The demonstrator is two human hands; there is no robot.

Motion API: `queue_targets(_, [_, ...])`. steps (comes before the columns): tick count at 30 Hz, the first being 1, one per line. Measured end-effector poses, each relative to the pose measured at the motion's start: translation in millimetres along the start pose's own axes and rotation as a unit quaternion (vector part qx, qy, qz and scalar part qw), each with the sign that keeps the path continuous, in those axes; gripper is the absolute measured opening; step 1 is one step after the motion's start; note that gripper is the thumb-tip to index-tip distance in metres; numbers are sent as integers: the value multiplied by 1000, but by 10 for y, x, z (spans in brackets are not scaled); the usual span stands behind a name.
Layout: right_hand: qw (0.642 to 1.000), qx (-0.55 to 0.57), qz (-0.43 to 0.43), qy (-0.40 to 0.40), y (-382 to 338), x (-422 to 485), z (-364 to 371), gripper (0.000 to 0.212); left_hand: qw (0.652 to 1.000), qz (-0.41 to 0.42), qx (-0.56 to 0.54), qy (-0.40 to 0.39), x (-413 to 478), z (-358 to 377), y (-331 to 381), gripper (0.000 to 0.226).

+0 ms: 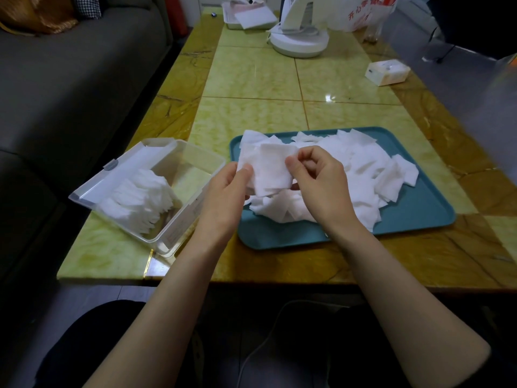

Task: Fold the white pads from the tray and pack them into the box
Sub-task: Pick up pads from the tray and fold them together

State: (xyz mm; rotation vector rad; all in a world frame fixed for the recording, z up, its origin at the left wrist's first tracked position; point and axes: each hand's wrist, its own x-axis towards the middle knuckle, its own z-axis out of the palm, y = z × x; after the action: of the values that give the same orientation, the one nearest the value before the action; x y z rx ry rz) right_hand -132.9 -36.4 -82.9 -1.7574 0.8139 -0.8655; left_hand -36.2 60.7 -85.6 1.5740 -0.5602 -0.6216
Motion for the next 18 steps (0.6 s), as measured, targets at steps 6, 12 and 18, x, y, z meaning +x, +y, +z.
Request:
queue_targets(6, [993,102,10,-63,-93,31,-84,9,1000,17,10,5,-1,-7,-8,40])
queue_targets(12, [996,28,13,-83,-18,-1,-33,10,999,18,22,-24,2,23,-44,26])
queue_targets(18, [997,5,27,-76,31,22,-21,7,999,26,-9,-35,-10,19,-25,30])
